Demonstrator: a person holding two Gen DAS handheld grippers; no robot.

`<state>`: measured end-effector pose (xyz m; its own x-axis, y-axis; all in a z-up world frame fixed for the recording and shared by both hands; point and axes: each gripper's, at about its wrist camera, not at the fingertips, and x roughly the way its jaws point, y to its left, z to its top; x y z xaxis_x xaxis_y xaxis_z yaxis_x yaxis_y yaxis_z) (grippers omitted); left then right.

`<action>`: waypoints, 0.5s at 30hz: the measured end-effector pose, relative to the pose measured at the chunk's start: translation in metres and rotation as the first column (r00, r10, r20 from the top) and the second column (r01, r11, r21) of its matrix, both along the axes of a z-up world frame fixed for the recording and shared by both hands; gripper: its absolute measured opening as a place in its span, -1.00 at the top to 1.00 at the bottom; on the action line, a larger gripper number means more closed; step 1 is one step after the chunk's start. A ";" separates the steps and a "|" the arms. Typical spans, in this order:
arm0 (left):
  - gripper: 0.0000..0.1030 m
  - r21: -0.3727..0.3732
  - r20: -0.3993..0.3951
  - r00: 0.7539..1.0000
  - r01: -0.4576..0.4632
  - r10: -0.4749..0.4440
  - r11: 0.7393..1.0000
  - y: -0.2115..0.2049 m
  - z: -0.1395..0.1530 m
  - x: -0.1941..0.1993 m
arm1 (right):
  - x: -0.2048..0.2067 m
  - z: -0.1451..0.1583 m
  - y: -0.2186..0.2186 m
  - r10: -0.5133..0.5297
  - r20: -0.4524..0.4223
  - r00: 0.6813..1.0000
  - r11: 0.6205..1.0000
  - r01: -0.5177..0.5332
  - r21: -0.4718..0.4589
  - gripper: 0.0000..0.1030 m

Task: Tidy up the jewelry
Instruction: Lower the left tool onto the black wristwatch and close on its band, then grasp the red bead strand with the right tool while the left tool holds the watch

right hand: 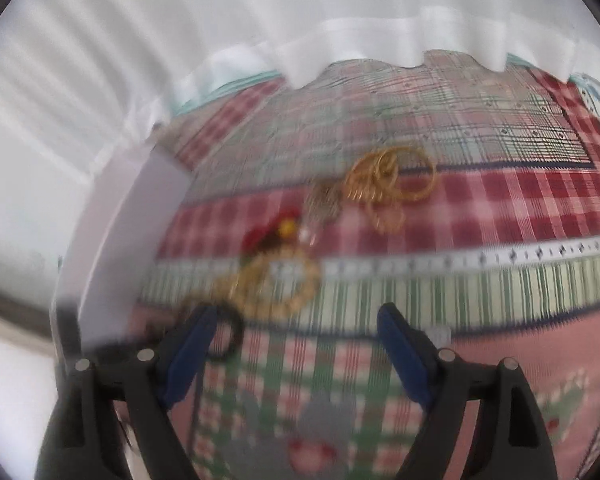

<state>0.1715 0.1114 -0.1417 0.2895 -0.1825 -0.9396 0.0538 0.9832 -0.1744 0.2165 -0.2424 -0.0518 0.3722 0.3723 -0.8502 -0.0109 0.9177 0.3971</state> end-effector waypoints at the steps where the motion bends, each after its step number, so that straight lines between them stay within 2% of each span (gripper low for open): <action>1: 0.93 -0.005 -0.001 1.000 -0.010 0.010 1.000 0.001 0.000 0.000 | 0.013 -0.004 0.000 -0.009 -0.016 1.000 1.000 0.009 -0.002 -0.29; 3: 0.93 -0.021 -0.006 1.000 -0.029 0.029 0.999 0.003 -0.002 0.003 | 0.041 -0.018 0.009 0.008 -0.082 0.997 0.999 -0.005 0.038 0.06; 5: 0.93 -0.034 -0.012 0.999 -0.049 0.048 0.998 0.006 -0.002 0.002 | 0.059 -0.036 0.024 0.038 -0.149 0.988 0.996 -0.026 0.081 0.13; 9: 0.94 -0.017 -0.013 0.997 -0.070 0.070 0.997 0.005 -0.003 0.001 | 0.080 -0.056 0.067 0.082 -0.160 0.984 0.996 -0.077 0.036 0.13; 11: 0.94 0.002 -0.005 0.997 -0.075 0.075 0.997 0.006 -0.001 -0.003 | 0.090 -0.063 0.087 0.089 -0.154 0.984 0.996 -0.091 -0.006 0.13; 13: 0.94 0.016 0.001 0.997 -0.074 0.074 0.997 0.005 0.004 -0.008 | 0.099 -0.073 0.108 0.080 -0.167 0.983 0.985 -0.103 -0.135 0.13; 15: 0.94 0.030 0.013 0.997 -0.074 0.074 0.997 0.001 0.007 -0.010 | 0.106 -0.081 0.120 0.050 -0.174 0.983 0.971 -0.089 -0.222 0.09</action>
